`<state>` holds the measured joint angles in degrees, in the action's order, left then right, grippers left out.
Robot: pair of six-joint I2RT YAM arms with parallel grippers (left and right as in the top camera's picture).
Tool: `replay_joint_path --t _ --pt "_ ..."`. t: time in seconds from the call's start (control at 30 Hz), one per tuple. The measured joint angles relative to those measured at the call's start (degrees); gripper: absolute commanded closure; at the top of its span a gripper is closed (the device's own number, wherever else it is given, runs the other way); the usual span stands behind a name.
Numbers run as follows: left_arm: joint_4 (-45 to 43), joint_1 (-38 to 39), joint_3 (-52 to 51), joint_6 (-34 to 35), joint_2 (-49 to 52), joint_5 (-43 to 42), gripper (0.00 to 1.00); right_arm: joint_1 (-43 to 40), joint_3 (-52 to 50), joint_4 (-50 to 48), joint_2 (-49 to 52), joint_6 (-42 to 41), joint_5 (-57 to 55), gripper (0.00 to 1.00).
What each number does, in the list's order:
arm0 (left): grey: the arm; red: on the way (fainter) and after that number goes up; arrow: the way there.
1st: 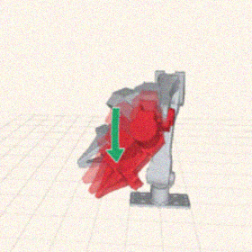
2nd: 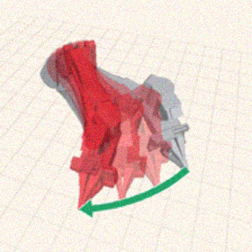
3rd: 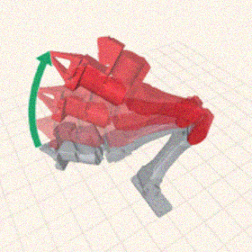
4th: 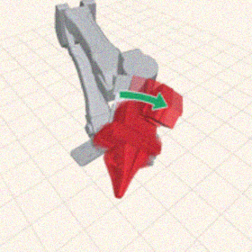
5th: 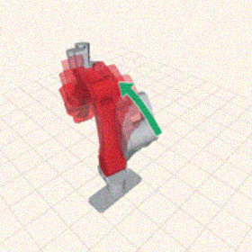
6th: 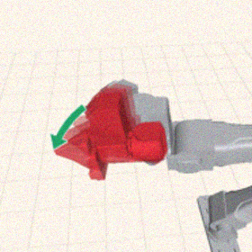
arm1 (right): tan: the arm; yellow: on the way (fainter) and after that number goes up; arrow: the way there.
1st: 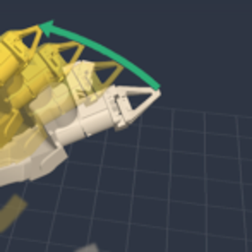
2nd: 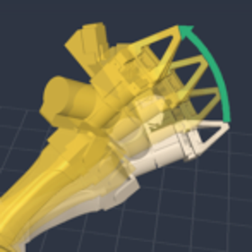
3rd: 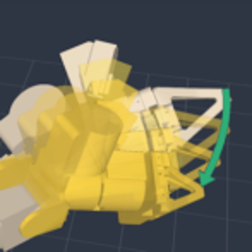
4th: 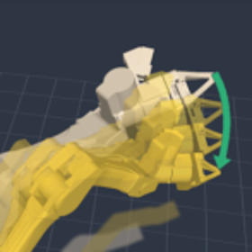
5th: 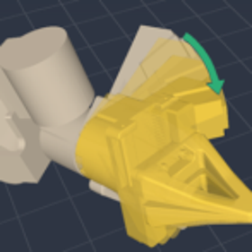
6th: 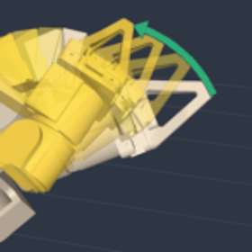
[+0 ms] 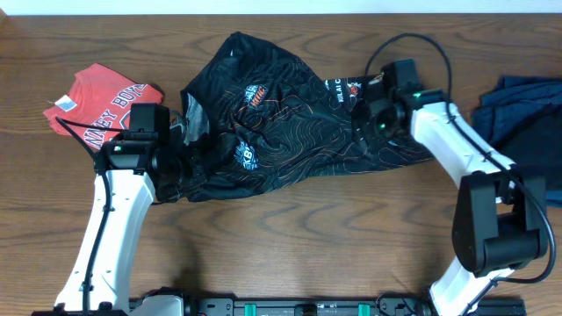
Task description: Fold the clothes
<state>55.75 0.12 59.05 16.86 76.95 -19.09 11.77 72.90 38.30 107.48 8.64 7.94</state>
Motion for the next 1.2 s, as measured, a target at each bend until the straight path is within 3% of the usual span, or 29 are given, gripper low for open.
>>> replay_joint_path --t 0.2,0.3,0.37,0.4,0.73,0.9,0.93,1.03,1.13,1.2 --pt "0.00 0.00 0.00 -0.02 0.00 0.00 0.94 0.48 -1.11 -2.80 2.21 0.83 -1.84 0.50" --pt "0.02 0.00 0.00 -0.02 0.00 -0.02 0.94 0.48 -1.22 -4.22 3.08 1.09 -2.97 0.72" --pt "0.13 0.00 0.00 0.00 0.00 -0.02 0.94 0.48 -1.25 -4.57 3.39 0.79 -3.72 0.99" --pt "0.22 0.00 0.00 -0.02 0.00 -0.02 0.94 0.48 -1.25 -4.66 3.50 0.92 -3.87 0.99" --pt "0.48 0.00 0.00 -0.02 0.00 0.00 0.94 0.31 1.18 -10.67 4.79 -3.13 -11.28 0.99" --pt "0.68 0.00 -0.11 -0.02 0.00 0.00 0.94 -2.95 17.51 -16.11 4.79 -9.38 -22.18 0.97" --pt "0.79 0.00 -0.11 -0.02 0.00 0.00 0.94 -4.39 22.67 -16.92 4.74 -11.26 -23.85 0.81" --pt "0.96 0.00 -0.11 -0.02 0.00 -0.02 0.94 -8.22 30.62 -16.68 3.43 -15.23 -25.27 0.48" --pt "1.05 0.00 -0.11 -0.02 0.00 0.00 0.94 -11.91 33.55 -11.23 1.64 -17.31 -24.70 0.37" --pt "1.09 0.00 -0.11 -0.02 0.00 -0.02 0.94 -13.20 33.66 -4.02 1.20 -17.94 -23.74 0.37"
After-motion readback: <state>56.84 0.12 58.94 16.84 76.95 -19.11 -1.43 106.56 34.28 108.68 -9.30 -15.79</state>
